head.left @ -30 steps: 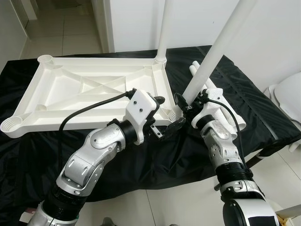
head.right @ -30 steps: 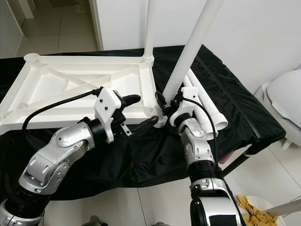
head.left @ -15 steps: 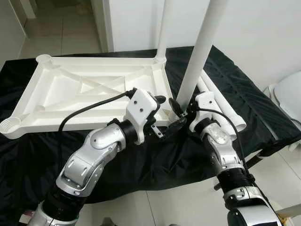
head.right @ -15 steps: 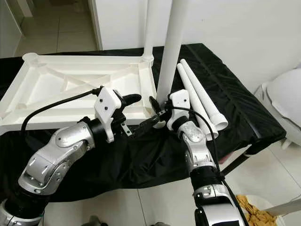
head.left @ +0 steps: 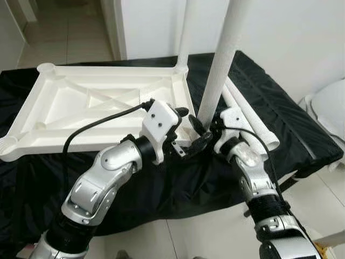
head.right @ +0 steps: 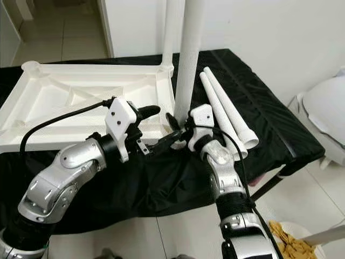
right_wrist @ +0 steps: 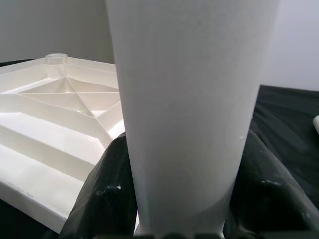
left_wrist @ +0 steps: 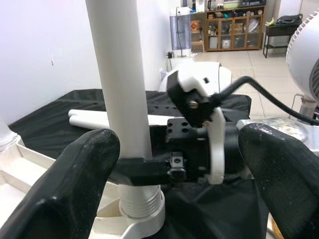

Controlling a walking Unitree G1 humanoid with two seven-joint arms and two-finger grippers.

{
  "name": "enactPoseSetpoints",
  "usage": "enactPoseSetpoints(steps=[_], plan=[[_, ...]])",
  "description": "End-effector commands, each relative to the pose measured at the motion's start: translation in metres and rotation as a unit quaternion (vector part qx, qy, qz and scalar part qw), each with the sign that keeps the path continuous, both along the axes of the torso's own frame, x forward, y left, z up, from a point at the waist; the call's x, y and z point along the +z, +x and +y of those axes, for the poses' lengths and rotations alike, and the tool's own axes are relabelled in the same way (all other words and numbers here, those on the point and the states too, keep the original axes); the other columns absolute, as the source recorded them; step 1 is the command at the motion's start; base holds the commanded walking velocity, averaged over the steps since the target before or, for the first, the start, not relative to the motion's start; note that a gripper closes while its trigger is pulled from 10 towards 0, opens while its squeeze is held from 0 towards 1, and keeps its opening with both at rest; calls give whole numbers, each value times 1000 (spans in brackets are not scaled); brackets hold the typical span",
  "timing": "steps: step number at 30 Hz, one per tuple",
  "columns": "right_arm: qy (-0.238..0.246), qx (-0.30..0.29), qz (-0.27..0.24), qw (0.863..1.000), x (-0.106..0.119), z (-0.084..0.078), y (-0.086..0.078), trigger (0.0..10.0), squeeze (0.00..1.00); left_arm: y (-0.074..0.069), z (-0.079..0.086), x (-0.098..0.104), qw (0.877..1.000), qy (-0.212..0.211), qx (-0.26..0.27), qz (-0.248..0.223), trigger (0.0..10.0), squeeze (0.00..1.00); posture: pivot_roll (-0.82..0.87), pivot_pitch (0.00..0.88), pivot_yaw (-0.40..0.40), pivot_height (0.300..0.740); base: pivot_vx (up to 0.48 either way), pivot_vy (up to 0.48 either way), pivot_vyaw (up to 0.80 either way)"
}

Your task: Building children table

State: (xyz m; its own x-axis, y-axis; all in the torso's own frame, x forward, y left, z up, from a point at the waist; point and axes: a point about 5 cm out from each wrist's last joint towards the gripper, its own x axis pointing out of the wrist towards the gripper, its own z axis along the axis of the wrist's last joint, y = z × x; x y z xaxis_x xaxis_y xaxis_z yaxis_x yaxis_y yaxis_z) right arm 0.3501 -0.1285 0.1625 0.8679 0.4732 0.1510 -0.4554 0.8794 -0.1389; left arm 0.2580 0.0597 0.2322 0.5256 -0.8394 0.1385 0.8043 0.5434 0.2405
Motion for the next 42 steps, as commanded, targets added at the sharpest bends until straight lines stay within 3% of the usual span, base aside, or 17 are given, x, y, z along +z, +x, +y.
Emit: enactPoseSetpoints(steps=[1, 29, 42], plan=[[11, -32, 98, 995, -36, -9, -2, 10000, 0, -4, -2, 1, 1000, 7, -22, -3, 10000, 0, -16, 76, -7, 740, 0, 0, 0], [32, -38, 129, 990, -48, -20, -9, 10000, 0, -7, 0, 2, 1000, 6, -20, 1, 10000, 0, -17, 95, -3, 740, 0, 0, 0], [72, -92, 184, 976, -55, -23, 2, 10000, 0, -8, -1, 3, 1000, 5, -22, 2, 10000, 0, -14, 99, -3, 740, 0, 0, 0]])
